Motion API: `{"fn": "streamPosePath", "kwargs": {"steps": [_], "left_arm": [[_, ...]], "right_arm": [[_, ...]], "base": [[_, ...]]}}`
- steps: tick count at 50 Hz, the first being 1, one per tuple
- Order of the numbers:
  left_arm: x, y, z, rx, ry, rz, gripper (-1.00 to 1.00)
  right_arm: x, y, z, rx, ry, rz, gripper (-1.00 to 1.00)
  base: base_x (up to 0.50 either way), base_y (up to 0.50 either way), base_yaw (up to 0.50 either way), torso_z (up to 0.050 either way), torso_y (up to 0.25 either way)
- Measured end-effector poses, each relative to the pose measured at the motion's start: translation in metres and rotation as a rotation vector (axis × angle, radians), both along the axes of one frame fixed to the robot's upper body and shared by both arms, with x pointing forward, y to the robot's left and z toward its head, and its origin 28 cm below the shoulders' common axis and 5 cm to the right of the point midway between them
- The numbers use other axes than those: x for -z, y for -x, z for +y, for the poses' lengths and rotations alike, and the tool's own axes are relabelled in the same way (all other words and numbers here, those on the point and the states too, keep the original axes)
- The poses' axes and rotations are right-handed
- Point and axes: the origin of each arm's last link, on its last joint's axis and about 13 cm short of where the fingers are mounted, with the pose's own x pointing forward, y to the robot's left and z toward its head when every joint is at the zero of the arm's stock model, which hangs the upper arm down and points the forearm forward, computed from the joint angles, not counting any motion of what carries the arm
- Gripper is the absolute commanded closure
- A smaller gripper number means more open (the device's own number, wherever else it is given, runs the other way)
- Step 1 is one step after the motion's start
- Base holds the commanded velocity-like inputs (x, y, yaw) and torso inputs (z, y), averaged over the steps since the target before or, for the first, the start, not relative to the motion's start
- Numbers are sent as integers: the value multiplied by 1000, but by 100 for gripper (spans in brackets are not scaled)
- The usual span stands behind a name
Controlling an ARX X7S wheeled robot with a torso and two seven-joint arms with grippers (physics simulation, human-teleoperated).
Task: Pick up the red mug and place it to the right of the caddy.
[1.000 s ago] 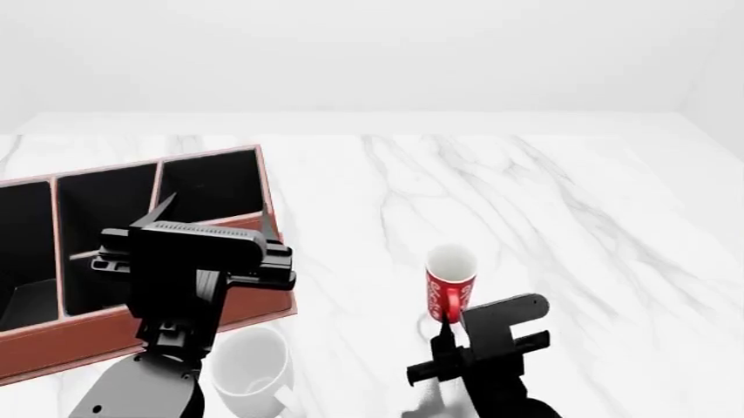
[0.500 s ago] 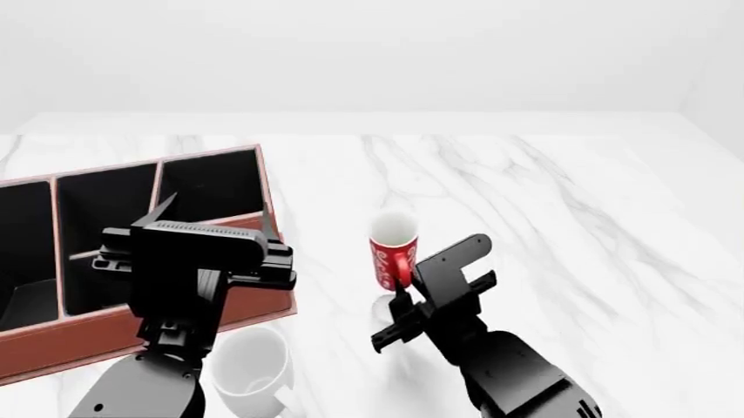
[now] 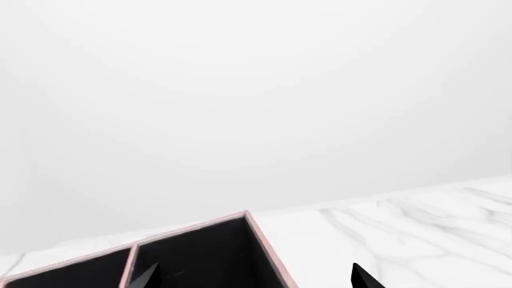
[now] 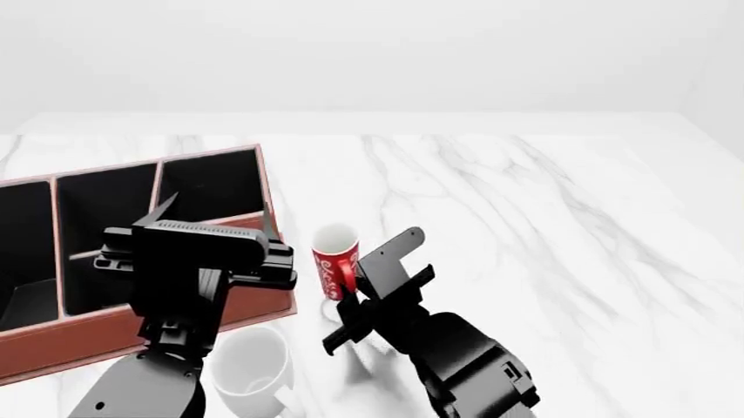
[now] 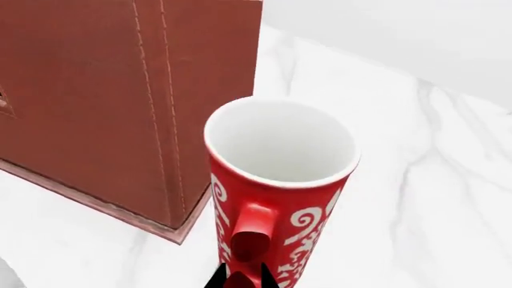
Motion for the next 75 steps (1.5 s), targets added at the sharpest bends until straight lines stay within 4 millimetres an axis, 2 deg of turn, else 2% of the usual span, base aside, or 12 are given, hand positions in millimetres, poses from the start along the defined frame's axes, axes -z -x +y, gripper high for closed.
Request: {"fn": "streamPosePath", "kwargs": {"steps": [20, 53, 54, 75], "left_arm": [[0, 0, -1, 6, -5, 0, -100], [-1, 1, 0, 5, -2, -4, -100], [-1, 1, 0, 5, -2, -4, -100], [-1, 1, 0, 4, -1, -5, -100]], "right_arm": [[6, -16, 25, -22, 5, 48, 100], [15, -24, 27, 14, 42, 101, 100], [15, -24, 27, 15, 42, 102, -100], [13, -26, 28, 10, 49, 93, -100]], "base": [[0, 0, 0, 0, 1], [0, 0, 0, 0, 1], [0, 0, 0, 0, 0], [0, 0, 0, 0, 0]]}}
